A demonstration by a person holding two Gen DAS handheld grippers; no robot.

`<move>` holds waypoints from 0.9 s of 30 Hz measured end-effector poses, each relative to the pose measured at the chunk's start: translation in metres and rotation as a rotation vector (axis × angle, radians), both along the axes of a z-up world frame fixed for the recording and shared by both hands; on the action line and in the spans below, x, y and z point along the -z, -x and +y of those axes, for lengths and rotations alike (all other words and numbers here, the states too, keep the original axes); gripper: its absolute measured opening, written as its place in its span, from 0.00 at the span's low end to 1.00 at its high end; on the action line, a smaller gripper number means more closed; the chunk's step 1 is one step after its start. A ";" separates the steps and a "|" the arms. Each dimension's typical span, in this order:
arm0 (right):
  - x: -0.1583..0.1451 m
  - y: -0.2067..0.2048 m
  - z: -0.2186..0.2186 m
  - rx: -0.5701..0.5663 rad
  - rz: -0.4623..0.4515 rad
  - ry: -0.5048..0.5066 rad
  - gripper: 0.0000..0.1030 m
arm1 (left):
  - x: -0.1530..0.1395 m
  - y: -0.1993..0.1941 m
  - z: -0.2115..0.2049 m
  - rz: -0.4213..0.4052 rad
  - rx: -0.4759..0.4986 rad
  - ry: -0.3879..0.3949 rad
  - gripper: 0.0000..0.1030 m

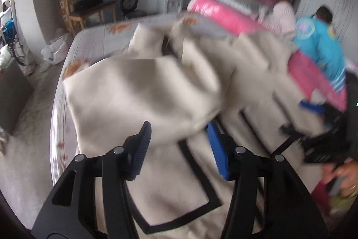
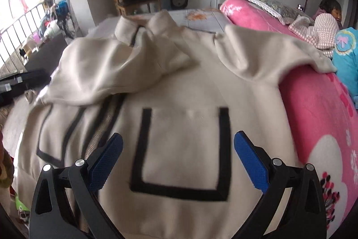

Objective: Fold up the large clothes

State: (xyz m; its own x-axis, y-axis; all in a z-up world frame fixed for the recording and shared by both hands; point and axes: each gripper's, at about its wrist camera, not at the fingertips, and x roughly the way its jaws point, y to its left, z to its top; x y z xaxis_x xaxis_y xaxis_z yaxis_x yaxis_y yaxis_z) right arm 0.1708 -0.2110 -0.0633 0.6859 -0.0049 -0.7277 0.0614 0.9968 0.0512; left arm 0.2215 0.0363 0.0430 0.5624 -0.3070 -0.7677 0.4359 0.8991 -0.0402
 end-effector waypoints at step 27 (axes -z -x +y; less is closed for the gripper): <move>0.045 -0.022 0.007 -0.053 0.130 0.036 0.94 | 0.084 -0.012 0.022 0.091 -0.280 -0.090 0.93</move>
